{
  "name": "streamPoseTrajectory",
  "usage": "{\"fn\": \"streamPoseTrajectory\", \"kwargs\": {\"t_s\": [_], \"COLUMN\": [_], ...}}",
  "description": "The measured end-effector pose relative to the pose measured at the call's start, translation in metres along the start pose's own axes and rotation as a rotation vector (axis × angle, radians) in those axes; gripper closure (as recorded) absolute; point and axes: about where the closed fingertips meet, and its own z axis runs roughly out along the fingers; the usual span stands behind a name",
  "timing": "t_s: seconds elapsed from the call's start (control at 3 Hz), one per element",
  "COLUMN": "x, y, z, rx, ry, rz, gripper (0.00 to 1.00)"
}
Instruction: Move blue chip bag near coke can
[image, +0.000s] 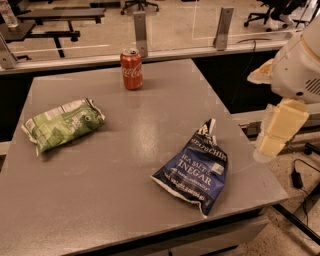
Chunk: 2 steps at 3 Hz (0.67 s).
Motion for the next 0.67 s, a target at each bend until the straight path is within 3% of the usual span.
{"fn": "streamPoseTrajectory", "kwargs": {"t_s": [0.33, 0.67], "x": [-0.021, -0.032], "y": [0.019, 0.033], "z": [0.037, 0.06], "rx": [-0.068, -0.102], "ry": [-0.048, -0.057], "rz": [-0.08, -0.137], "gripper": [0.0, 0.0]}}
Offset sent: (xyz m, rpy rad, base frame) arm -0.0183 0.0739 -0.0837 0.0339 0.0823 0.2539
